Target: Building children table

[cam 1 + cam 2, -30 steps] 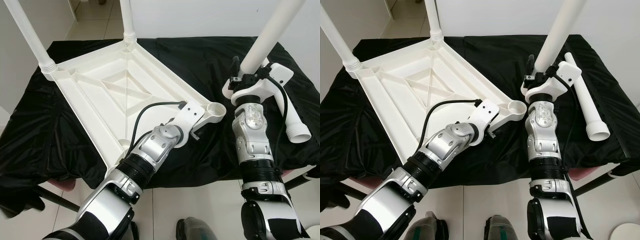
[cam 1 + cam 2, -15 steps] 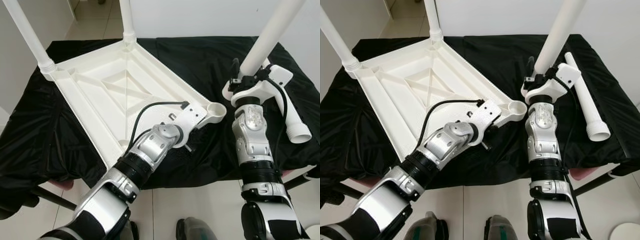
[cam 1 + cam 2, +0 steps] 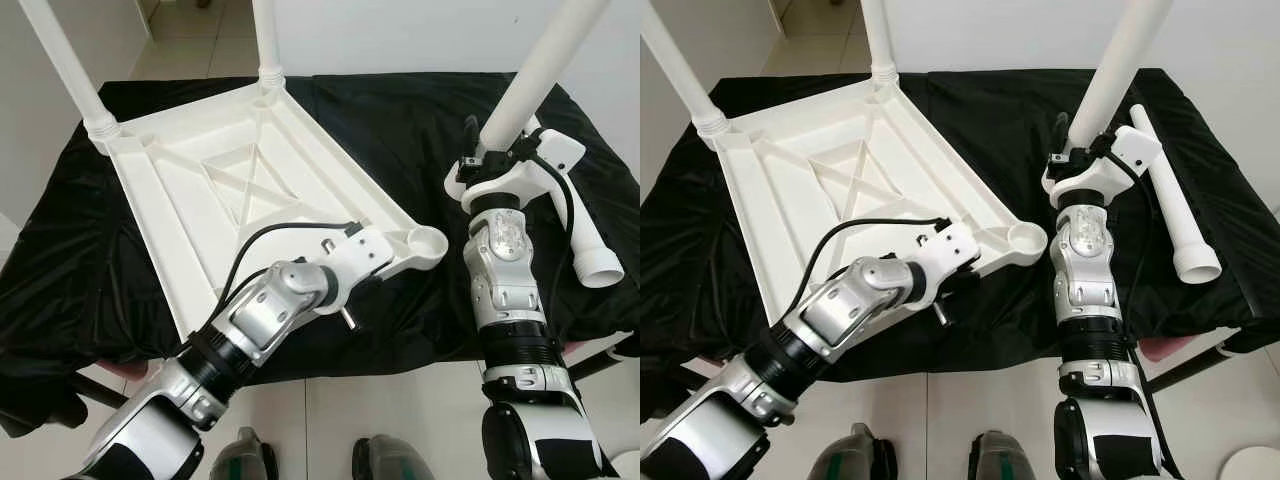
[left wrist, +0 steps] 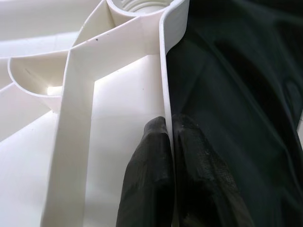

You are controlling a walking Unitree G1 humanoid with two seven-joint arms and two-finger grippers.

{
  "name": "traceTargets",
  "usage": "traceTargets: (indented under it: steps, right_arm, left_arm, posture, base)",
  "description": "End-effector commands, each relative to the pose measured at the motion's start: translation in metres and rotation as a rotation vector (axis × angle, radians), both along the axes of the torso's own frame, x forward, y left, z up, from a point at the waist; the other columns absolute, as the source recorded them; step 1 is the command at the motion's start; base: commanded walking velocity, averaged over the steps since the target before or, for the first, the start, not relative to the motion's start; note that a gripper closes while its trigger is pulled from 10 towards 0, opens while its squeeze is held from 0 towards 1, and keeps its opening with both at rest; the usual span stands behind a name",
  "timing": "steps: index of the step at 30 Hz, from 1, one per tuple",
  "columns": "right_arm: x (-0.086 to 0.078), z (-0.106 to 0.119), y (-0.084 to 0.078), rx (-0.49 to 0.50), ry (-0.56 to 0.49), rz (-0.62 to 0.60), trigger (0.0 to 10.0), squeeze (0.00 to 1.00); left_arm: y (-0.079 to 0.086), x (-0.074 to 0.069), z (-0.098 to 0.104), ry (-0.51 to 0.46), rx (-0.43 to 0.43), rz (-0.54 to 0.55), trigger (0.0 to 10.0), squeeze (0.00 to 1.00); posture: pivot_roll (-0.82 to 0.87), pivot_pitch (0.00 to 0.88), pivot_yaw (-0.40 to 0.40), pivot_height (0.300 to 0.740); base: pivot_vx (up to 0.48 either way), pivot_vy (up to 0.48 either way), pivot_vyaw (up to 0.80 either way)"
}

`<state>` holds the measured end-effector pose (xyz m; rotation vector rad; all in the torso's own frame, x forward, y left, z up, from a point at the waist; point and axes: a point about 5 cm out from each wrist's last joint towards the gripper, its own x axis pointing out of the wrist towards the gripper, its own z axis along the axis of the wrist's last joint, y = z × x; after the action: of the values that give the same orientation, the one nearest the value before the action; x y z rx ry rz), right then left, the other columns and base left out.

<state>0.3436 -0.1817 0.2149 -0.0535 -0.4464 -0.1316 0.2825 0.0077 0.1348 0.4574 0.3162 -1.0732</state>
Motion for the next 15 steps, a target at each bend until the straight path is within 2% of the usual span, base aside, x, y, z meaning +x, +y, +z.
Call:
traceTargets:
  steps: [1,5,6,10,11,12,13,15]
  right_arm:
    - [0.002,0.005,0.002,-0.004,-0.008,0.011,10.0,0.00]
    - [0.003,0.004,0.003,-0.005,-0.003,0.014,10.0,0.00]
    - [0.004,0.003,0.004,-0.003,0.003,0.021,10.0,0.00]
    - [0.004,0.002,0.005,-0.004,0.011,0.035,10.0,0.00]
    - [0.006,0.000,0.007,-0.005,0.031,0.048,10.0,0.00]
    - [0.006,0.000,0.007,-0.005,0.031,0.048,10.0,0.00]
    - [0.008,-0.003,0.010,-0.014,0.062,0.064,10.0,0.00]
    - [0.011,-0.007,0.012,-0.038,0.113,0.080,10.0,0.00]
  left_arm:
    - [0.005,-0.009,-0.003,0.049,0.031,-0.101,0.0,0.00]
    - [0.011,-0.013,0.000,0.044,0.032,-0.121,0.0,0.00]
    - [0.012,-0.012,0.001,0.035,0.036,-0.109,8.6,0.00]
    - [0.013,-0.010,0.002,0.006,0.049,-0.097,8.6,0.00]
    - [0.013,-0.007,0.004,0.003,0.048,-0.079,10.0,0.00]
    - [0.013,-0.007,0.004,0.003,0.048,-0.079,10.0,0.00]
    - [0.012,-0.006,0.008,0.018,0.019,-0.067,10.0,1.00]
    - [0.011,-0.007,0.015,0.032,-0.018,-0.077,10.0,1.00]
  posture:
    - [-0.16,0.006,0.041,0.740]
    - [-0.15,0.011,0.039,0.740]
    - [-0.14,0.017,0.031,0.740]
    - [-0.14,0.018,0.029,0.740]
    - [-0.14,0.022,0.026,0.740]
    - [-0.14,0.022,0.026,0.740]
    - [-0.14,0.023,0.022,0.740]
    - [-0.14,0.022,0.016,0.740]
  base:
    - [0.000,0.000,0.00]
    - [0.000,0.000,0.00]
    - [0.000,0.000,0.00]
    - [0.000,0.000,0.00]
    - [0.000,0.000,0.00]
    - [0.000,0.000,0.00]
    - [0.000,0.000,0.00]
    - [0.000,0.000,0.00]
